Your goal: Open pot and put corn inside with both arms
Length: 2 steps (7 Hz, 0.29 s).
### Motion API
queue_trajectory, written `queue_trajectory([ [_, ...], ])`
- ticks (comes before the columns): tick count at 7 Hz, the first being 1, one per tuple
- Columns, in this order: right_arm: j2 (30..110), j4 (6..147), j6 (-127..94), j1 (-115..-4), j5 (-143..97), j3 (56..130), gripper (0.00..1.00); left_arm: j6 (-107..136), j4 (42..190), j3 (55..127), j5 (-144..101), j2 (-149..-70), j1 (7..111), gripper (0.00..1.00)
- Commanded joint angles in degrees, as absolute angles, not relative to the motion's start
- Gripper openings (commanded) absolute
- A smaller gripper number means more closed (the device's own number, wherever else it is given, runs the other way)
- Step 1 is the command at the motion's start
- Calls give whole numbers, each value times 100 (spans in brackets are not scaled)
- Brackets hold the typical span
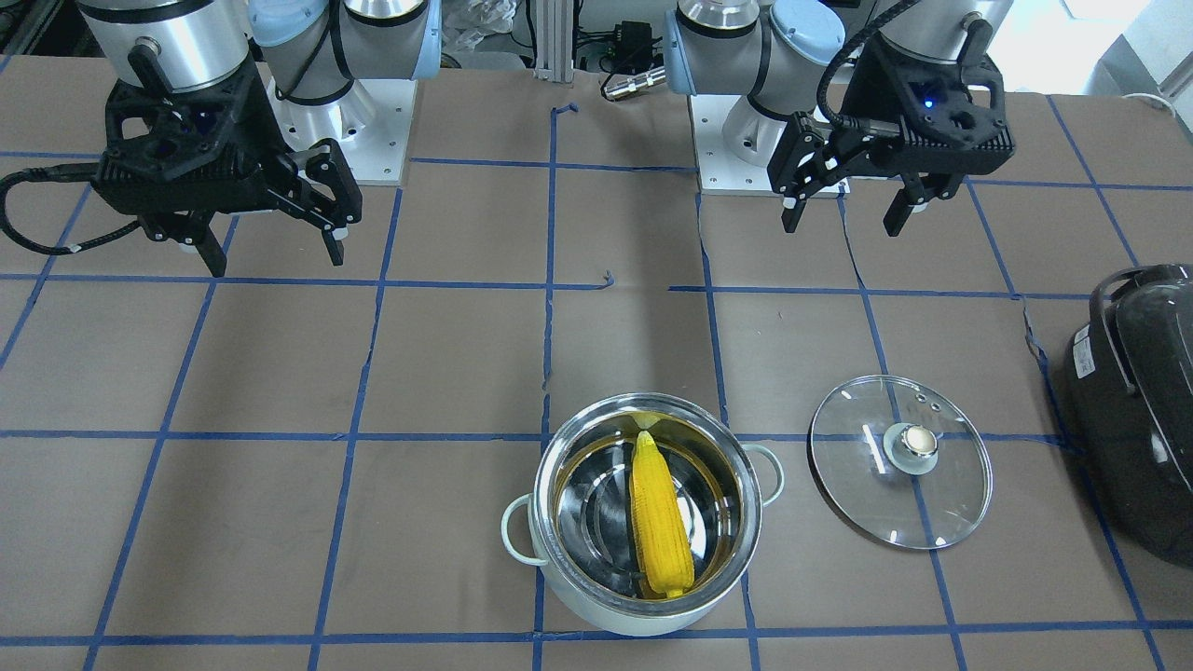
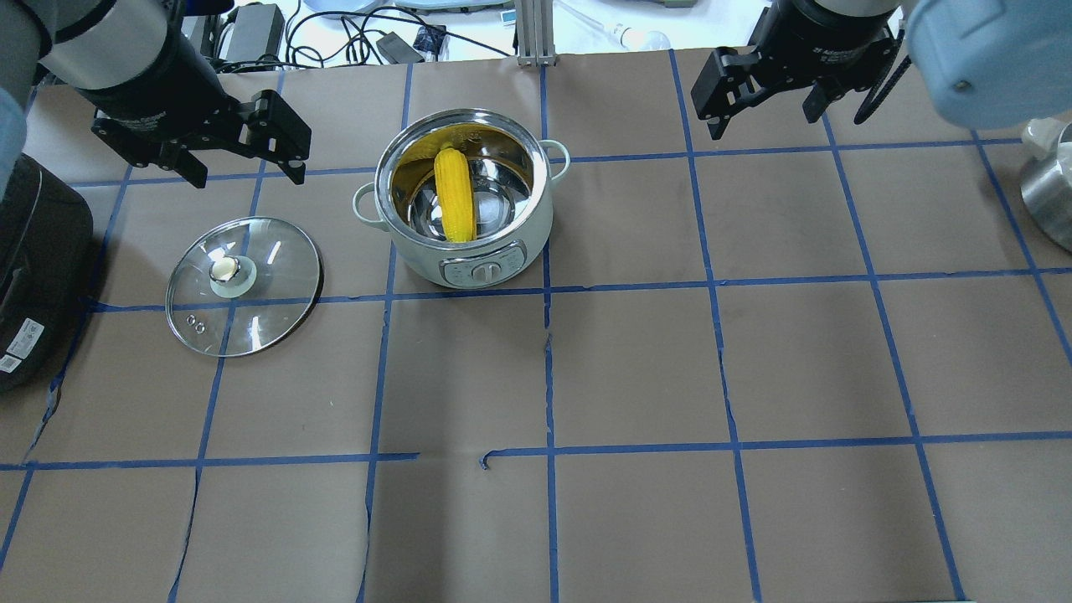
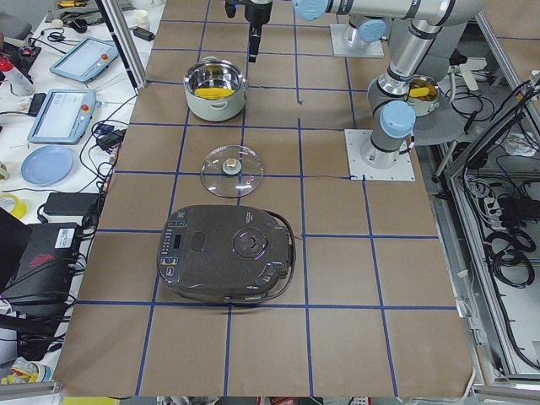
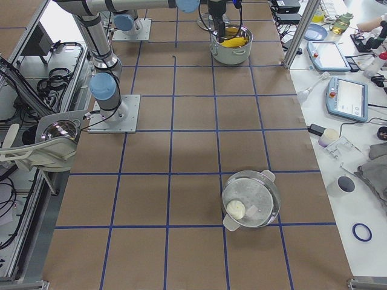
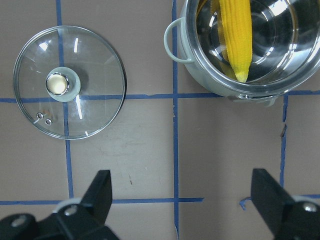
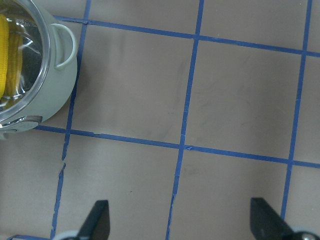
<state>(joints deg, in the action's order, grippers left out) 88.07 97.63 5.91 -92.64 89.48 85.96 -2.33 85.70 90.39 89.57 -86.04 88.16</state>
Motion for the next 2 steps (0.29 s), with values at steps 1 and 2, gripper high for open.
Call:
queue_trajectory([
  [1, 8807, 9765, 589, -9264, 8956, 8596, 100, -237, 8569, 9044, 8947, -8604, 8815, 100],
  [2, 8807, 9765, 589, -9264, 8956, 8604, 100, -237, 8578, 9044, 8956, -8604, 8815, 100],
])
